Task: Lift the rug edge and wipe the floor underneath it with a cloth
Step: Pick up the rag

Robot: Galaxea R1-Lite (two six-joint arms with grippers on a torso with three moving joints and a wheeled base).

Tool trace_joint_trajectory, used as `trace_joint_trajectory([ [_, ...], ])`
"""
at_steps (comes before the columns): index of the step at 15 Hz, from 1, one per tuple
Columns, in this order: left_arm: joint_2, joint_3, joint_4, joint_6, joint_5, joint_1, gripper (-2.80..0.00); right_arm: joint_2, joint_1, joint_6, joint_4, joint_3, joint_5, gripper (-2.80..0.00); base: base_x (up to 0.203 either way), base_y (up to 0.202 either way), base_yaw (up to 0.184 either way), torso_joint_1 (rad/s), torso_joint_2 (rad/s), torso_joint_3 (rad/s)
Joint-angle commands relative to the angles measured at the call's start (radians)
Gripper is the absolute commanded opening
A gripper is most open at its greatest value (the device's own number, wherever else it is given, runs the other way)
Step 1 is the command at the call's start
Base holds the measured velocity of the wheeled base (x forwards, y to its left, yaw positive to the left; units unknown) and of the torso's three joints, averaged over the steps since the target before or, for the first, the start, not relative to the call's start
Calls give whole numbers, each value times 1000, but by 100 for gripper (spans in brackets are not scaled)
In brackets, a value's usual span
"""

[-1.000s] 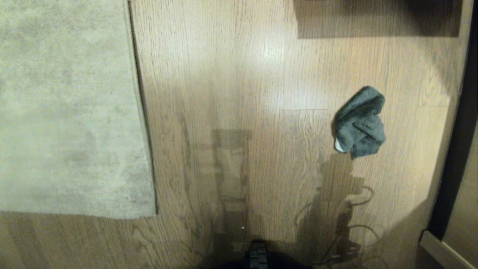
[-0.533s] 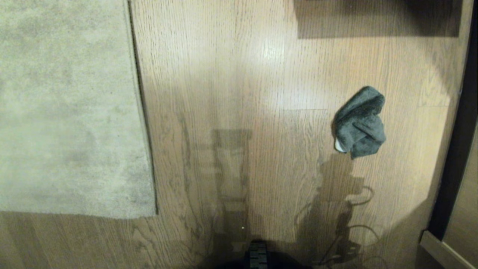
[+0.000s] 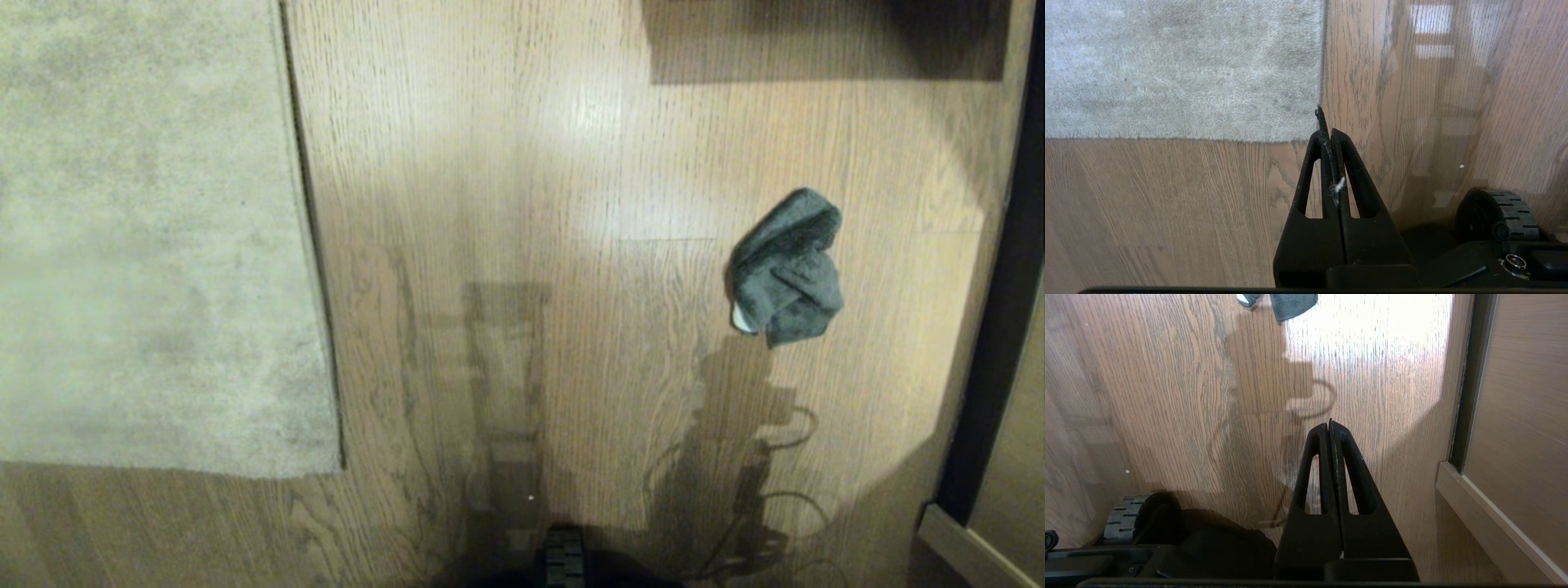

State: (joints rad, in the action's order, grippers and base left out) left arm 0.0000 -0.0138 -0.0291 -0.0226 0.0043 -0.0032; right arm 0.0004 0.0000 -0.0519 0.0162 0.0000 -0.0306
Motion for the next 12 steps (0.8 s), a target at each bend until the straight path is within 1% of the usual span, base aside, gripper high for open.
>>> trace_joint_trajectory([
  [1, 0, 0, 0, 0, 0, 0, -280, 0, 0, 0, 1, 0, 0, -280, 0, 0, 0, 0, 0, 0],
  [12, 0, 0, 0, 0, 0, 0, -280, 0, 0, 0, 1, 0, 0, -280, 0, 0, 0, 0, 0, 0],
])
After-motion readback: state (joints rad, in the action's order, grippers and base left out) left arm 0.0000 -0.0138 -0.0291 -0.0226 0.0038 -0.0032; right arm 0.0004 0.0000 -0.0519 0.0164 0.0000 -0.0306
